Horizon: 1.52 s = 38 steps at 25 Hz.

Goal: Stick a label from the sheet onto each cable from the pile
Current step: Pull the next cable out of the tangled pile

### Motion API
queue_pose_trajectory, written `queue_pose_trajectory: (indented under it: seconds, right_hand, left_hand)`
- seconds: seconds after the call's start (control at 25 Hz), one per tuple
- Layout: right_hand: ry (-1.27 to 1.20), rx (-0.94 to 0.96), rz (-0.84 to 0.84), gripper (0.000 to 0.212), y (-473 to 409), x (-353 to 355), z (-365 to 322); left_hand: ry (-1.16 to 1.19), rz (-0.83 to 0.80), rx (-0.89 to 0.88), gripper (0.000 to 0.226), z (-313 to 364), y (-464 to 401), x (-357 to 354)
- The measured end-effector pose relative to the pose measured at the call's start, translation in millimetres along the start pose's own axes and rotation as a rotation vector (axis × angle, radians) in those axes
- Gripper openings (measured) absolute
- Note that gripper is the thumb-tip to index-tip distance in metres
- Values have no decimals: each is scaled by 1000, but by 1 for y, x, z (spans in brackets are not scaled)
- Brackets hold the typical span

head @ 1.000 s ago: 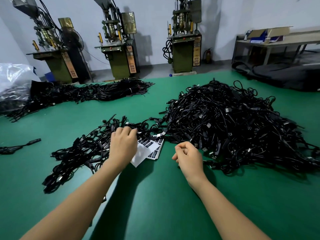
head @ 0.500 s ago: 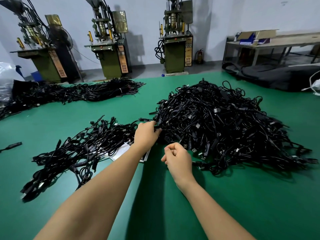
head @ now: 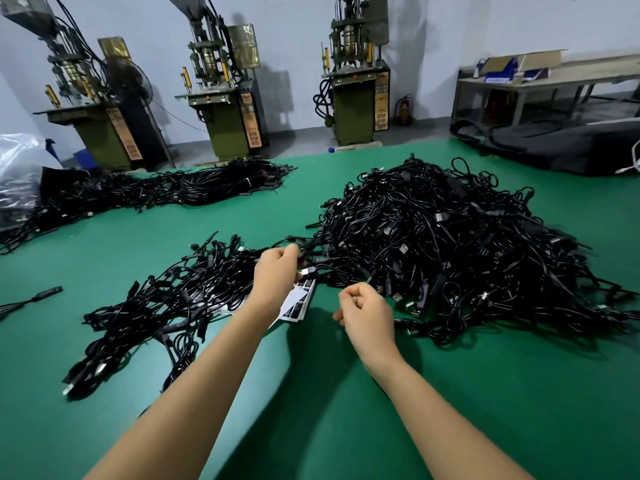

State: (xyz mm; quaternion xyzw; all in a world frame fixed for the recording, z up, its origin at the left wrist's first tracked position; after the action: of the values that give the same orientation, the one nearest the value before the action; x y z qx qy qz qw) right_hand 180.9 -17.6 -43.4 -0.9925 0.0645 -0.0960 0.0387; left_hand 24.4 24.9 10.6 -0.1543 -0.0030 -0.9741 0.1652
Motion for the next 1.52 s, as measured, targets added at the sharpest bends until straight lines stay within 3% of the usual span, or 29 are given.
queue_pose_trajectory:
  seconds: [0.24,0.52,0.68,0.76,0.88,0.96,1.12,1.2,1.32,1.52]
  right_hand:
    - [-128,-28,11,31,1,2,-4]
    - [-103,18,-47,22,6,2,-8]
    - [36,65,-153,26,10,-5,-10]
    - [73,86,-208,25,9,-8,-10]
    - [-32,149,-212,17,6,-9,-9]
    - [-137,198,-191,17,5,-7,-11]
    - [-255,172,-221,21,4,-6,-10]
    - [-287,181,-250,20,5,-7,-11]
    - [-369,137,-227,13,4,-6,-11]
    - [-310,41,-114,26,0,-1,-4]
  left_hand:
    - [156,-94,38,33,-39,57,36]
    - [166,-360,-159,19,-41,77,45]
    - [304,-280,-99,8,-52,73,47]
    - [312,-322,-124,11,-53,70,48]
    - [75,-401,-220,13,-50,70,46]
    - [-154,-294,-313,13,-48,69,49]
    - [-639,-26,-690,31,-28,86,32]
    - [-627,-69,-621,37,-27,95,10]
    - [-389,-161,-441,24,-34,94,-4]
    - [-200,-316,-279,14,-44,79,11]
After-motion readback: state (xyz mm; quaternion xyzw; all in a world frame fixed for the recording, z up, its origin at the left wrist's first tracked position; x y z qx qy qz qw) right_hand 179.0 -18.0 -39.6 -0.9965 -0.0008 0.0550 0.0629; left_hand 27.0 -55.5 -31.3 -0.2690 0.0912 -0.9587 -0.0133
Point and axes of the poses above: each hand's wrist, its own y-axis away from the middle knuckle, its own x-axis out of the back of the hand, z = x × y, the point moved 4 cm from there along -y, towards the middle knuckle, and after that the axes turned 1 degree about x, right-handed, at the moved point
